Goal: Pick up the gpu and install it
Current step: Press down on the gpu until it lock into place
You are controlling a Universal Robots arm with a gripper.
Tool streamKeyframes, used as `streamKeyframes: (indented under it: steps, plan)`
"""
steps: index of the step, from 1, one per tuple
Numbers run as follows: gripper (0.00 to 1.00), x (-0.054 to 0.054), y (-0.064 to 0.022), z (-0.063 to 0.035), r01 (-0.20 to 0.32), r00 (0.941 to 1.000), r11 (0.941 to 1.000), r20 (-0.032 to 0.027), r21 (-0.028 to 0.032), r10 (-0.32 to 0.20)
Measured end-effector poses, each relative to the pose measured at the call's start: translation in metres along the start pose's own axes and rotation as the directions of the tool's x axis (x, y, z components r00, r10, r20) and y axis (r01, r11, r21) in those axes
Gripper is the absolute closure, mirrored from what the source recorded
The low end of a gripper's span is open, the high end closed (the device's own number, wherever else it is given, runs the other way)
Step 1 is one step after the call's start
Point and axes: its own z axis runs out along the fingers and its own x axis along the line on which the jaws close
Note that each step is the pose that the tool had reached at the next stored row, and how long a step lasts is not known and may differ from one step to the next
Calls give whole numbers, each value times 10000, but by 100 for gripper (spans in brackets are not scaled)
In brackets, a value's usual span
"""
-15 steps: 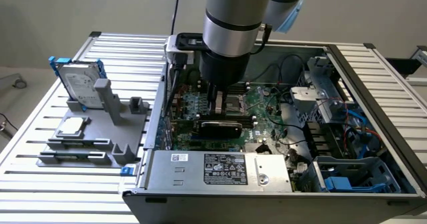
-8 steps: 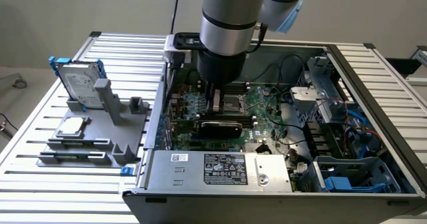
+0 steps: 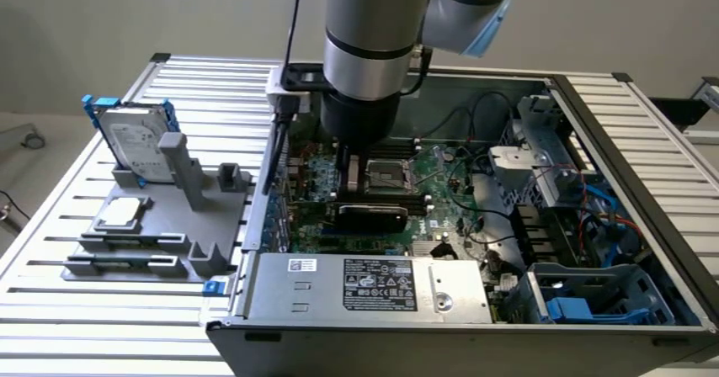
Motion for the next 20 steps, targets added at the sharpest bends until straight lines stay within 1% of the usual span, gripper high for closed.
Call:
streamKeyframes:
  steps: [1,4,5,6,7,9,13,20]
  plan:
    - [89,1,0,10,35,10000,10000,-36,-2,-35]
    - [89,-7,-2,34,93,9997,10000,-234,-6,-93]
    - [89,-16,-2,45,104,9995,9999,-286,0,-104]
    - [89,-29,-3,57,110,9994,9999,-319,9,-109]
    - [89,-44,-4,66,114,9994,9999,-332,20,-113]
    - [89,-64,-4,73,121,9994,9999,-333,34,-120]
    - [89,-67,-5,82,141,9993,9999,-338,71,-139]
    - [89,-66,-7,112,154,9993,9998,-347,82,-151]
